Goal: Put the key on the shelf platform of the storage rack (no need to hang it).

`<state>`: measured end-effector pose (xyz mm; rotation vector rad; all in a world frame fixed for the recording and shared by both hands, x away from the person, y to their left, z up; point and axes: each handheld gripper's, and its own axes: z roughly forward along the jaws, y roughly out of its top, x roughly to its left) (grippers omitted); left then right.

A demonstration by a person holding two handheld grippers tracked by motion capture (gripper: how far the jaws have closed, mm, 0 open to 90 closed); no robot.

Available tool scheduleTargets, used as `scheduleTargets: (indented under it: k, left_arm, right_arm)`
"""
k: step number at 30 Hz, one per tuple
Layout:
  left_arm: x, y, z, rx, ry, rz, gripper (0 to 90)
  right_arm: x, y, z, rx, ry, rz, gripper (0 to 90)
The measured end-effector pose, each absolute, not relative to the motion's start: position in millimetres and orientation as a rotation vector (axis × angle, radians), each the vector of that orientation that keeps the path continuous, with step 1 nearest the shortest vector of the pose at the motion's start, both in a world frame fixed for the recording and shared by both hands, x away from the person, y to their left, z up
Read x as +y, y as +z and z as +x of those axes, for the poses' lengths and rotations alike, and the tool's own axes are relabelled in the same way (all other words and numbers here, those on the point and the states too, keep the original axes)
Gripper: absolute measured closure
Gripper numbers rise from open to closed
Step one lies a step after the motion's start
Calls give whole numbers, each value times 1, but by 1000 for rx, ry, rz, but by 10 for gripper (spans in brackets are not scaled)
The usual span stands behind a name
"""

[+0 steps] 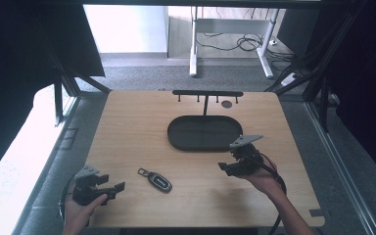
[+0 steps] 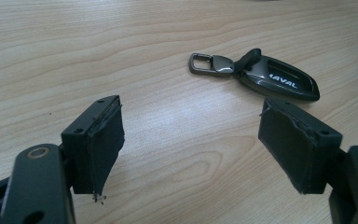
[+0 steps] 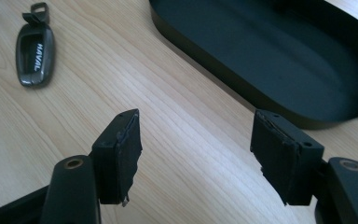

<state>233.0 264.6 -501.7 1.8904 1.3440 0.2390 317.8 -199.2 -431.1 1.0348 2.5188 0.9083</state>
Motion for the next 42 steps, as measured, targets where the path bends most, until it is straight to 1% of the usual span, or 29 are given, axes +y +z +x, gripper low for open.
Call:
scheduleTargets:
  k: [7,22,33,42]
  left_arm:
    - [265,-502,233,1342,236,1889,224]
    - [262,-503,233,1340,230,1900,224]
    - [262,-503,233,1342,232,1901,224]
    - [262,-503,233,1332,226,1903,224]
  right_arm:
    - [-176,-424,327,2569,876,981,336]
    - [-147,-420,336,2642,828,920,336]
    - [-128,-422,341,2682,803,892,334]
    - [-103,-423,343,2725,766,826,340]
